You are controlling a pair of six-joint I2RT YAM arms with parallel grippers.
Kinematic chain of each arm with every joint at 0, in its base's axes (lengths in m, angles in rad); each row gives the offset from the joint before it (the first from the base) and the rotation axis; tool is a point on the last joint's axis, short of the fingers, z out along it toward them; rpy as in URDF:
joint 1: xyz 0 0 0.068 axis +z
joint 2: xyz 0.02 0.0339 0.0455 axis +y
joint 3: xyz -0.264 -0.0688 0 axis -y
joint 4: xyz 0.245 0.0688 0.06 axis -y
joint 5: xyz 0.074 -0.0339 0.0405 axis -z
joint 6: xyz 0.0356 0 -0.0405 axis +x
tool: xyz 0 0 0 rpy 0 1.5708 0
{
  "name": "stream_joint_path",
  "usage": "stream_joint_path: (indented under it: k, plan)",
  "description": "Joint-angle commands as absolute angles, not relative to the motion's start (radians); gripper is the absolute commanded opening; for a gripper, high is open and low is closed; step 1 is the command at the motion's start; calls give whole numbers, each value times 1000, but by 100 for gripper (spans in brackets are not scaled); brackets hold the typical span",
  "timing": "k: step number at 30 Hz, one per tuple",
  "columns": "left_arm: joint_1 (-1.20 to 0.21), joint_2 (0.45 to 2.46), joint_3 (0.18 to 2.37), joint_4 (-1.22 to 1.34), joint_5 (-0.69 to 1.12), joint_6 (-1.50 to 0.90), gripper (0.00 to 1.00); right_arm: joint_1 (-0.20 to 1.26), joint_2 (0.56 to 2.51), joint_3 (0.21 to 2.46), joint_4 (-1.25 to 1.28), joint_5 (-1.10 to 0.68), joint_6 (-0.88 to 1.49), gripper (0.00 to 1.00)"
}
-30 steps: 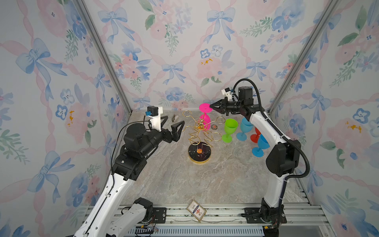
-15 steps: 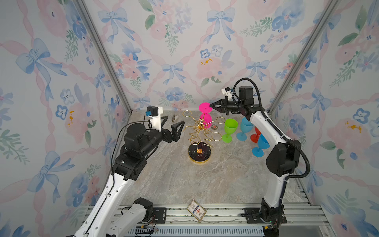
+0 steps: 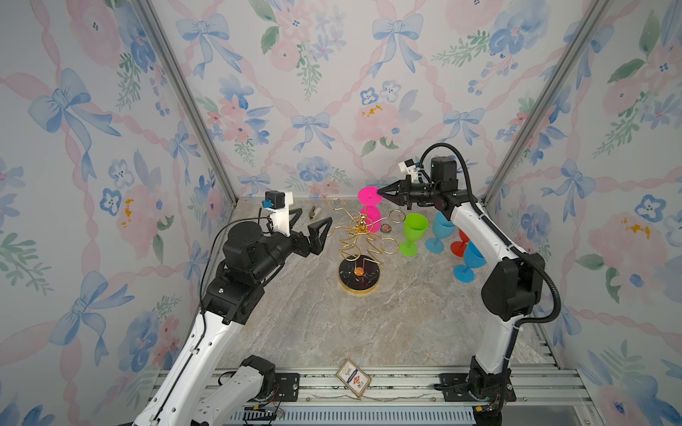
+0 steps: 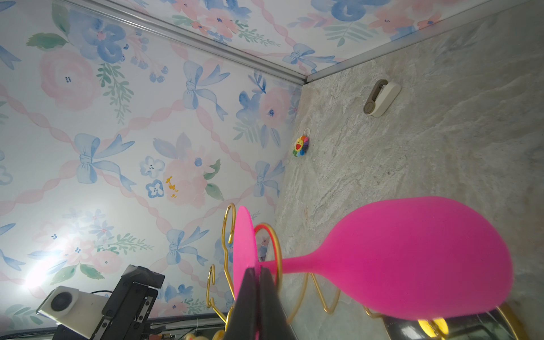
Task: Take the wine glass off the wine glass rack
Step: Pick up the wine glass from the wine glass rack.
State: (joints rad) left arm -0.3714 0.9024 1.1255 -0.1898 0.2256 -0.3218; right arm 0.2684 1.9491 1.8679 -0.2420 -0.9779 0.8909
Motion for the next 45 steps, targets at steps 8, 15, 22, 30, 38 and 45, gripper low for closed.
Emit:
stream_joint_path:
  k: [8, 15, 22, 30, 38, 45]
  plan:
    - [-365, 913, 1113, -196, 241, -314, 98, 258, 1872, 1831, -202, -1020, 909, 0]
    - [-364, 912, 1111, -196, 242, -314, 98, 258, 1849, 1801, -195, -1031, 911, 0]
    - [-365, 920, 1117, -196, 248, -319, 98, 258, 1815, 1743, -166, -1040, 917, 0]
    - [-364, 922, 1119, -196, 252, -321, 98, 258, 1790, 1711, -129, -1055, 940, 0]
    - [-364, 929, 1123, -196, 280, -335, 98, 225, 1730, 1678, -168, -1036, 895, 0]
    - [-365, 951, 1173, -193, 377, -399, 98, 185, 1639, 1683, -430, -891, 635, 0]
